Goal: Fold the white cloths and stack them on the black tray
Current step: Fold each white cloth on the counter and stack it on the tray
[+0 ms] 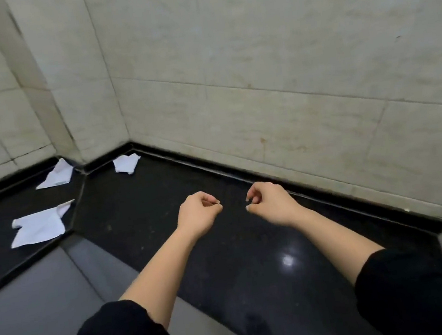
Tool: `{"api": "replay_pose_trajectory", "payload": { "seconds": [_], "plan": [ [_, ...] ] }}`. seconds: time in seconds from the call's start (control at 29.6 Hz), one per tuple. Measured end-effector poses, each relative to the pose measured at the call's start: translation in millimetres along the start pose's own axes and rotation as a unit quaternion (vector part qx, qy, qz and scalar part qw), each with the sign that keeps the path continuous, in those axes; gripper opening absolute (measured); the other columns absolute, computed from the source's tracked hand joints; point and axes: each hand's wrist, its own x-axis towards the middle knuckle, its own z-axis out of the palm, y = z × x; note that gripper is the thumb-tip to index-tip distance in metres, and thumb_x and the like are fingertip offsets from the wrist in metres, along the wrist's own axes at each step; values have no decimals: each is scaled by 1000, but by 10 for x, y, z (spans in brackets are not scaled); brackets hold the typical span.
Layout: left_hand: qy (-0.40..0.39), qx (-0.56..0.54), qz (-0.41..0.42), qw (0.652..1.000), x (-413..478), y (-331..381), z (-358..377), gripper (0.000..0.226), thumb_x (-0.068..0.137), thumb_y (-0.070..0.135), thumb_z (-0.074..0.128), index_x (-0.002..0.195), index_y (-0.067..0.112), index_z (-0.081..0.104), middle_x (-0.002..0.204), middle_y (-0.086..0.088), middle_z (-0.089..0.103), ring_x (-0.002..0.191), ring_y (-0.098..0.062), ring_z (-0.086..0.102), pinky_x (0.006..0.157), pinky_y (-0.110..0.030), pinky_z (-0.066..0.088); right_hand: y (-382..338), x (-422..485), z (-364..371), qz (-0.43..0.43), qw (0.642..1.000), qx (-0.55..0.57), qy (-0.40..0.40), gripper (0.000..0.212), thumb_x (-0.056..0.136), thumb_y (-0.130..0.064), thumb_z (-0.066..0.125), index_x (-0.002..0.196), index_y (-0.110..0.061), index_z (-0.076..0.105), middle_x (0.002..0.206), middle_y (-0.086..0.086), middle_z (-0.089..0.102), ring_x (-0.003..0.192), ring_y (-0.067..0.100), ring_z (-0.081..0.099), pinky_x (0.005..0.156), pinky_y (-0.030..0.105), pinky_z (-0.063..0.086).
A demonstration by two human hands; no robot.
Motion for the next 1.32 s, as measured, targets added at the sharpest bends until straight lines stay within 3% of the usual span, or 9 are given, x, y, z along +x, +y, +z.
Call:
{"api": "replay_pose_trajectory", "payload": {
  "seconds": [0.3, 0.44, 0.98, 1.32],
  "plan": [
    [79, 20, -83, 993, 237, -1062, -1349, 4, 80, 19, 70, 84, 18, 69, 76, 6, 65, 79, -17, 64, 59, -21, 45, -1169, 618, 1188, -67, 993, -9, -100, 12, 82, -17, 65, 94, -16, 61, 79, -7, 57, 77, 14, 56, 70, 29, 45],
    [108, 24, -109, 988, 409, -1413, -1709, 4, 79, 20, 71, 80, 21, 67, 75, 5, 65, 84, -18, 65, 71, -24, 46, -1555, 938, 1567, -92, 987, -14, -130, 14, 83, -17, 65, 96, -13, 63, 83, -4, 59, 79, 15, 57, 69, 28, 44],
    [188, -25, -224, 956, 1858, -2749, -2812, 12, 81, 13, 68, 93, 9, 70, 83, -1, 67, 85, -19, 62, 82, -29, 48, -2605, 2814, 3126, -118, 962, -11, -245, 10, 85, -16, 64, 93, -14, 61, 85, 0, 63, 82, 18, 60, 73, 32, 47],
    [218, -26, -318, 922, 2503, -3576, -3445, 7, 84, 17, 60, 88, 22, 62, 91, 4, 64, 100, -21, 58, 69, -26, 43, -3103, 3569, 4096, -76, 948, -7, -309, 8, 83, -19, 63, 89, -17, 59, 90, 5, 65, 86, 22, 63, 76, 36, 52]
  ]
}}
